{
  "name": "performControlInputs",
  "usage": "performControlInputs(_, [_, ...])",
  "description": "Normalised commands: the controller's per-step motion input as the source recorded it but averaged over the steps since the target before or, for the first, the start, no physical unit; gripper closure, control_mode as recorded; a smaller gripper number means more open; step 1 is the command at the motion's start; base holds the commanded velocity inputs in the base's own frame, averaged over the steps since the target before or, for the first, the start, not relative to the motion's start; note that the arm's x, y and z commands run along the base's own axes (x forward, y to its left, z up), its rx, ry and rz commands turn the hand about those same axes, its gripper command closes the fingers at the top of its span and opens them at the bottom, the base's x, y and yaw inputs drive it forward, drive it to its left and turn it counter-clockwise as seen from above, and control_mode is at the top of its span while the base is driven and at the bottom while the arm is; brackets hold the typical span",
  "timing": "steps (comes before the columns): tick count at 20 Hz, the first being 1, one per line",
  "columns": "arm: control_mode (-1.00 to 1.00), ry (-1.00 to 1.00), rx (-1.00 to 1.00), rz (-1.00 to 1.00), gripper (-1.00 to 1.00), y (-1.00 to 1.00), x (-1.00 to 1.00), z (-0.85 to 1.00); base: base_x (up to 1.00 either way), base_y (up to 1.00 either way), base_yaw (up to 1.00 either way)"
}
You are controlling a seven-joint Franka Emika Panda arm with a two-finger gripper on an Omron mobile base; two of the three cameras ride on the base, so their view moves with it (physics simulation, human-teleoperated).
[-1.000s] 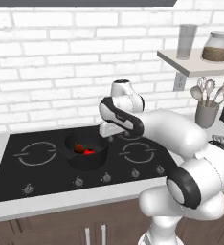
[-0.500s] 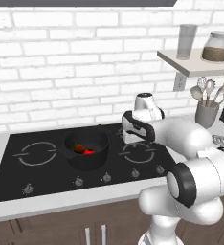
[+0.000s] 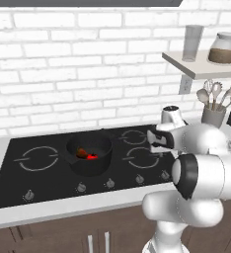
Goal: Put the tomato and bell pepper in the pot. Retrieve the spatula and lightly stir the vegetables in the pot.
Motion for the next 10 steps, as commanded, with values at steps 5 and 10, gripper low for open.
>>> performControlInputs(5, [-1.0,0.0,0.0,-0.32,-1.0,-1.0,-0.1,0.0,0.0,0.0,0.0])
performControlInputs(10, [-1.0,0.01,0.04,-0.17,-1.0,-0.94,0.0,0.0,0.0,0.0,0.0])
